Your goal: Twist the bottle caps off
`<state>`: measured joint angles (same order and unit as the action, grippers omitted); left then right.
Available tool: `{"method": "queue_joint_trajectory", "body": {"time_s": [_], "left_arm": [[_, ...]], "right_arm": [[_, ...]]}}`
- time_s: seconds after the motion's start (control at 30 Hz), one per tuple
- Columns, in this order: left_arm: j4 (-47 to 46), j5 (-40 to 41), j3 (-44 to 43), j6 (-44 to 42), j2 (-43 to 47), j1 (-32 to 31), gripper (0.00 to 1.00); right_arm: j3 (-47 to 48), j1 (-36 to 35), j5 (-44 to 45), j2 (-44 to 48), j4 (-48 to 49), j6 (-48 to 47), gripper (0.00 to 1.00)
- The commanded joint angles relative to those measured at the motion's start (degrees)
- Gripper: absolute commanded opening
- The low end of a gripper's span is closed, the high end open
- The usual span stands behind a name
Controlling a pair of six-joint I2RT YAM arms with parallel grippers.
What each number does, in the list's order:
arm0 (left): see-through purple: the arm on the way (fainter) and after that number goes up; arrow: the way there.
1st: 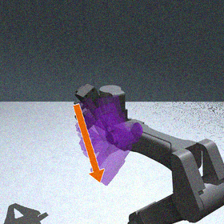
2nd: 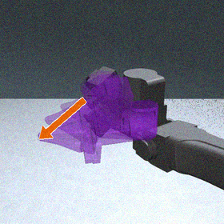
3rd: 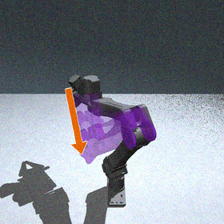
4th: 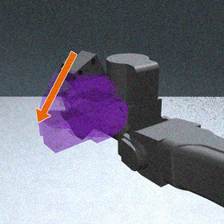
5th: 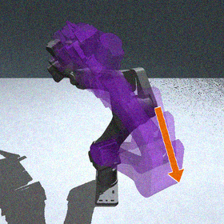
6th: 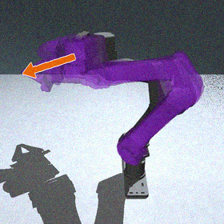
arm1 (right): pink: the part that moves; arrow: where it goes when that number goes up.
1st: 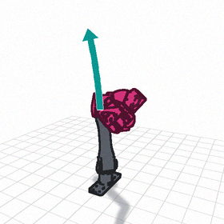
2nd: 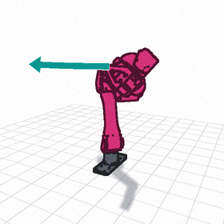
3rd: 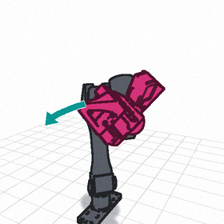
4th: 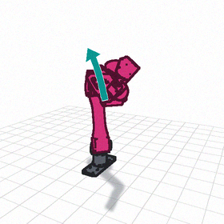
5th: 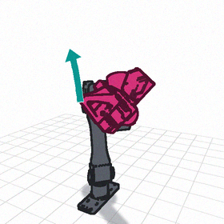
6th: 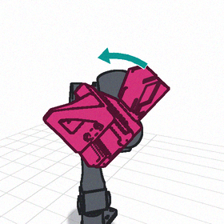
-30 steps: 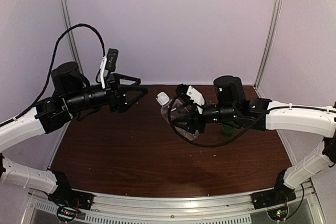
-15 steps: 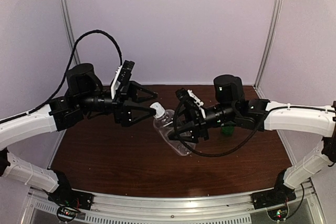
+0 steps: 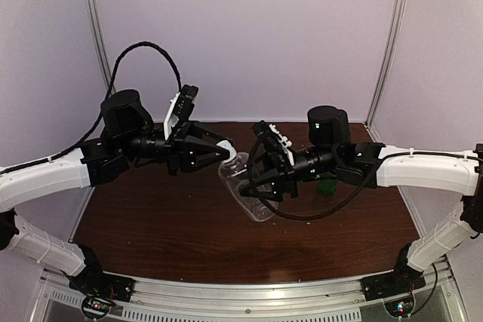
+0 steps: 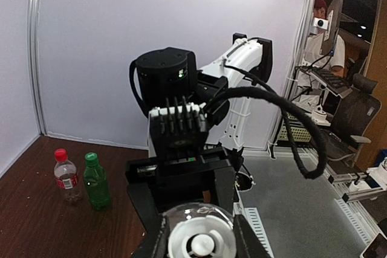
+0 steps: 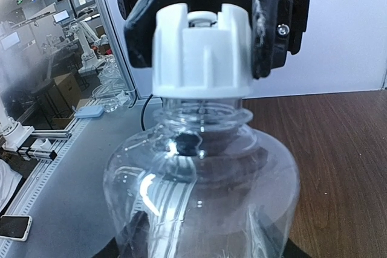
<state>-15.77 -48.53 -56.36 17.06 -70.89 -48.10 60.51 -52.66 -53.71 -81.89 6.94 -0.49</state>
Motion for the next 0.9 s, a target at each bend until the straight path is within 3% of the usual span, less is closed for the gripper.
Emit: {"method": "queue_joint_trajectory", "body": {"time_s": [0.0, 0.27, 0.37, 0.5, 0.63, 0.87], "left_arm": [[-2.0, 5.0, -2.1, 4.1, -0.1, -1.0, 0.0], [10.8, 37.3, -8.6, 17.9, -2.3, -4.0, 0.0], [12.8, 45.4, -10.1, 20.9, -4.0, -5.6, 0.04], [10.6, 45.7, -9.9, 20.6, -5.0, -5.9, 0.2], [8.8, 42.7, -9.2, 12.8, -3.4, -5.9, 0.42], [11.7, 34.0, -7.2, -2.9, 2.0, -5.7, 0.72]], "right_arm": [[1.2, 0.2, 11.9, 0.8, -0.2, -0.8, 0.35], [0.3, -0.5, 40.9, 1.5, 0.8, -0.7, 0.34], [-0.4, -1.2, 46.3, 0.6, 2.5, 0.2, 0.34], [-0.4, -1.7, 46.4, -0.4, 2.9, 0.5, 0.35], [-1.9, -1.5, 42.5, 0.8, 3.5, 0.5, 0.37], [-3.2, 0.0, 26.5, 4.3, 2.0, -1.6, 0.43]]}}
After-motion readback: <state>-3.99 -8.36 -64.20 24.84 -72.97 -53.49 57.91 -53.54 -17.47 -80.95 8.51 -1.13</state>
